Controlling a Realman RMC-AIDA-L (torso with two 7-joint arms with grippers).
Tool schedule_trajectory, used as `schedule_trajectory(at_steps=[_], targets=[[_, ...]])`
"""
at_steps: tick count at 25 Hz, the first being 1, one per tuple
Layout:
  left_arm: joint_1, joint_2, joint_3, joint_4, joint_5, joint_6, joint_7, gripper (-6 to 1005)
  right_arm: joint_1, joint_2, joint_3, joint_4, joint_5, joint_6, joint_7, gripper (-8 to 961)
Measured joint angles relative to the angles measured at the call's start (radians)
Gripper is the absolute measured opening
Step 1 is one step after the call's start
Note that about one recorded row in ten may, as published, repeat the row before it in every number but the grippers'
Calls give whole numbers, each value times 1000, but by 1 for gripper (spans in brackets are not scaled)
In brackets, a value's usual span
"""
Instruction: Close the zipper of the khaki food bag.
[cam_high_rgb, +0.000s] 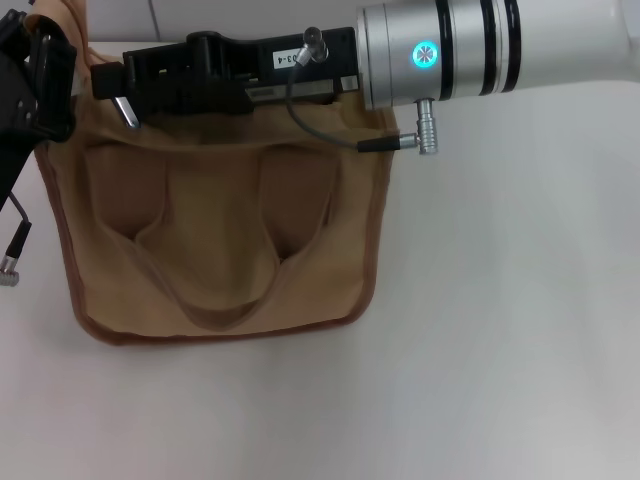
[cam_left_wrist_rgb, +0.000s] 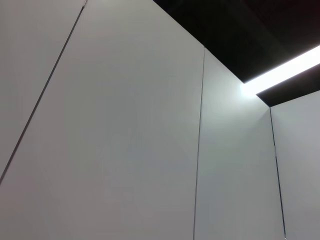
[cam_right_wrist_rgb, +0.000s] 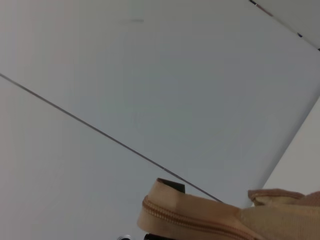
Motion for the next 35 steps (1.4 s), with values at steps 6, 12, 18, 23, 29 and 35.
schedule_trajectory(at_steps=[6, 12, 18, 23, 29, 35], targets=[[0, 0, 0, 0, 0, 0, 0, 46, 0, 1, 1, -2, 0, 3, -1, 564], [0, 0, 0, 0, 0, -1, 4, 47, -6, 3, 7, -6, 5, -3, -1, 515], [0, 0, 0, 0, 0, -7, 7, 49, -7, 5, 6, -5, 2, -2, -14, 511], [2, 0, 0, 0, 0, -9, 9, 49, -4, 6, 2, -6, 2, -3, -20, 509], [3, 0, 0, 0, -1, -7, 8, 51, 0, 8, -1, -5, 2, 6, -27, 507], [1, 0, 0, -2, 0, -4, 4, 52, 8, 10, -3, -5, 1, 34, -68, 505]])
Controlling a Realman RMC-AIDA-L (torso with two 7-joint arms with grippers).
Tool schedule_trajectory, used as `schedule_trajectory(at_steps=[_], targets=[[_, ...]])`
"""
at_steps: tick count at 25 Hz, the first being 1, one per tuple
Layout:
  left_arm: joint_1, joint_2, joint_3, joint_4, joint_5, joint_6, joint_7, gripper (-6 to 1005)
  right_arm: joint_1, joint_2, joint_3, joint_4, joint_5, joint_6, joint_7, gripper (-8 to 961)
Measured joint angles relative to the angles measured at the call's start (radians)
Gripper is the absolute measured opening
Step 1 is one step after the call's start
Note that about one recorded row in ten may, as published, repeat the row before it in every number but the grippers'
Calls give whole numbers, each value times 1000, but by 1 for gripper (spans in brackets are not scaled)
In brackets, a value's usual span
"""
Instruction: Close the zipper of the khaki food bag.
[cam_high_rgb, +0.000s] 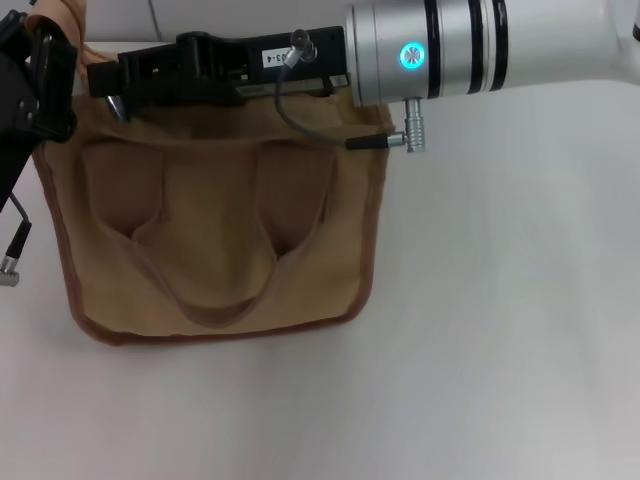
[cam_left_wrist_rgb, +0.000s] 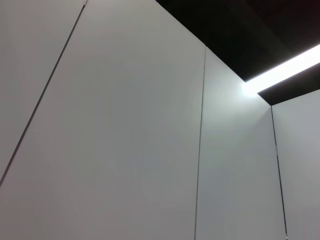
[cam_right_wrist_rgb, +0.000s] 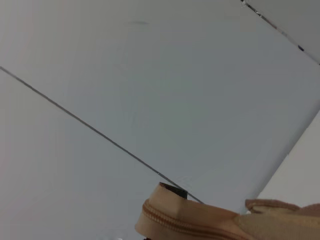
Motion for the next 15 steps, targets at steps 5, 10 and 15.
schedule_trajectory(at_steps=[5, 10, 15], targets=[[0, 0, 0, -1, 0, 0, 0, 53, 6, 0, -2, 4, -7, 3, -22, 429], [0, 0, 0, -2, 0, 0, 4, 53, 7, 0, -2, 4, -10, 9, -23, 176], [2, 0, 0, -2, 0, -1, 5, 54, 7, 2, -2, 0, -10, 9, -34, 34]])
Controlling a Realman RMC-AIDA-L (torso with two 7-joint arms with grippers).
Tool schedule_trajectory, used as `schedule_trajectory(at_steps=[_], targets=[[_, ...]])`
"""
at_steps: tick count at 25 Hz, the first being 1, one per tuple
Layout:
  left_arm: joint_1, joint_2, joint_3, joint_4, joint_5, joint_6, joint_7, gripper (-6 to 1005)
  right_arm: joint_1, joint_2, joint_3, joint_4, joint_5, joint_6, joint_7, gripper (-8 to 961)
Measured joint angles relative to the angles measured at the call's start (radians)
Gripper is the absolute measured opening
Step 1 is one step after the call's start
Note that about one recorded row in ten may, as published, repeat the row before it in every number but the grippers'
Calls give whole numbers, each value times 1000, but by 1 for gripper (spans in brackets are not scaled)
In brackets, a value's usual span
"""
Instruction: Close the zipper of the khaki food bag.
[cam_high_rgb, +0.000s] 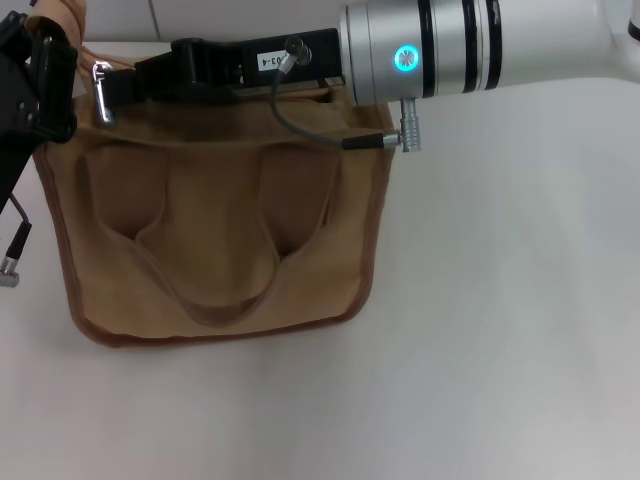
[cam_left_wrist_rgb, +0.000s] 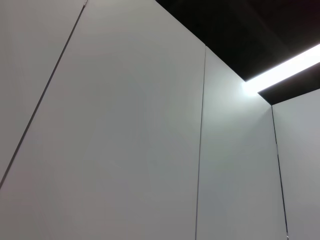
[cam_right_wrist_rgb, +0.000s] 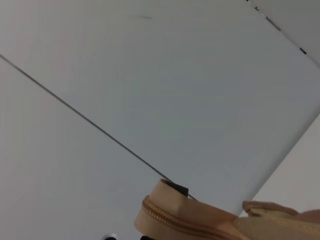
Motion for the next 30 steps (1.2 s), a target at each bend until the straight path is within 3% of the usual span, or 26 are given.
schedule_trajectory(at_steps=[2, 13, 23, 30], targets=[[0, 0, 0, 0, 0, -1, 0, 55, 0, 0, 0, -1, 0, 0, -2, -2], [2, 0, 0, 0, -1, -3, 2, 57, -10, 0, 3, 4, 0, 3, -17, -1], [2, 0, 0, -5, 0, -2, 2, 58, -19, 0, 9, 5, 3, -18, -16, 60], [1, 0, 0, -6, -2, 2, -1, 60, -16, 0, 3, 4, 4, -24, -8, 346]])
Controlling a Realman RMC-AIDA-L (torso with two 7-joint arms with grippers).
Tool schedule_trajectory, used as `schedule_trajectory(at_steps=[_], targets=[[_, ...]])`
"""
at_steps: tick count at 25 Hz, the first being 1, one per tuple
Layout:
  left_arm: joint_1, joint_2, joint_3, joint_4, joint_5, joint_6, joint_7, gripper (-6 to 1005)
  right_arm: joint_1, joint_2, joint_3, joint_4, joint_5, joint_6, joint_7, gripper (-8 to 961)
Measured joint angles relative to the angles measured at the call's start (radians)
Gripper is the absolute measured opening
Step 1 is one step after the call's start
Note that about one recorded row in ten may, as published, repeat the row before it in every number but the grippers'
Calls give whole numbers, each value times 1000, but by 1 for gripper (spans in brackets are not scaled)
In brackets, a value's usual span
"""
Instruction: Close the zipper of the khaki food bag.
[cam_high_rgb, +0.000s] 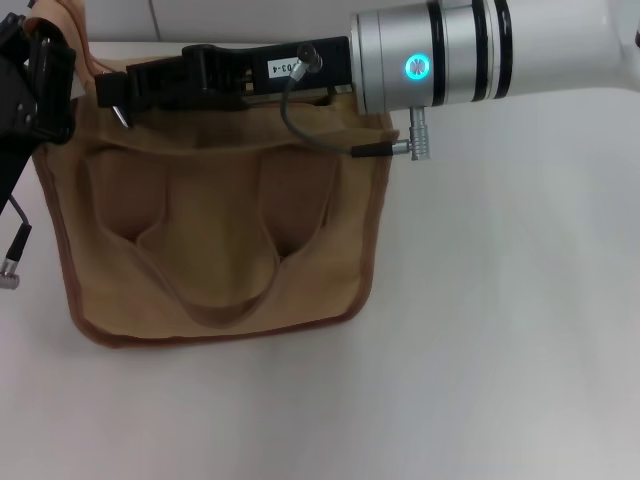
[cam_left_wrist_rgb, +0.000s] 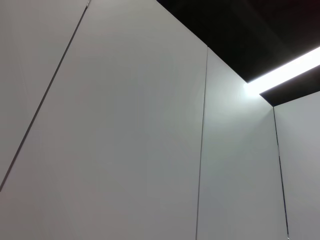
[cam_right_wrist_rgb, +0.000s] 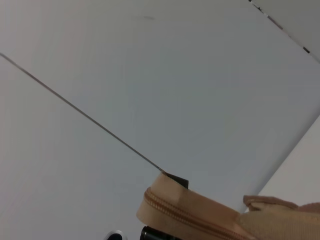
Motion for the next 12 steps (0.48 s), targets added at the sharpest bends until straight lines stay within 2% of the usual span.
schedule_trajectory(at_steps=[12], targets=[[-6, -1, 6, -3, 1, -5, 1, 62, 31, 3, -3, 0, -1, 11, 15, 341]])
